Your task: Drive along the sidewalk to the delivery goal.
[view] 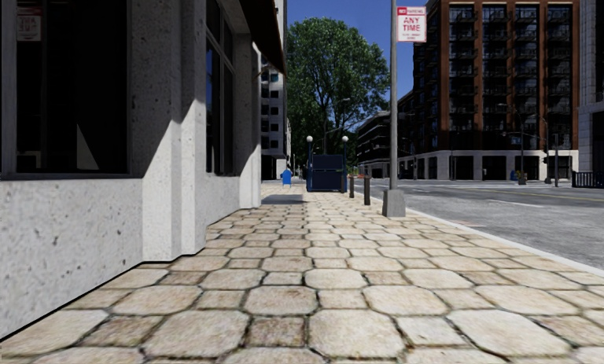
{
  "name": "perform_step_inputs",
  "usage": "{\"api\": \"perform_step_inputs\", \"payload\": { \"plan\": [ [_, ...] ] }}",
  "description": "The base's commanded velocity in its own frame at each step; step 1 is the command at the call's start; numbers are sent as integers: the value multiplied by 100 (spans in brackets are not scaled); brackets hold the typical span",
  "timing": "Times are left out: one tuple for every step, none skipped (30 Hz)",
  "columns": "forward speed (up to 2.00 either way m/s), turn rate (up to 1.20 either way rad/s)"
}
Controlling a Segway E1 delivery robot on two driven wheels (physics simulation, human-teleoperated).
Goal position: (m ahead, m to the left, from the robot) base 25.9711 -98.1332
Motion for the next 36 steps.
{"api": "perform_step_inputs", "payload": {
  "plan": [
    [200,0],
    [200,0],
    [200,0],
    [200,0],
    [200,0],
    [200,0],
    [200,0],
    [200,0],
    [200,0],
    [200,0],
    [200,0],
    [200,0],
    [200,0],
    [200,0],
    [200,0],
    [200,0],
    [200,0],
    [200,0],
    [200,0],
    [200,0],
    [200,0],
    [200,0],
    [200,0],
    [200,0],
    [200,0],
    [200,0],
    [200,0],
    [200,0],
    [200,0],
    [200,0],
    [200,0],
    [200,0],
    [200,0],
    [200,0],
    [200,0],
    [200,0]
  ]
}}
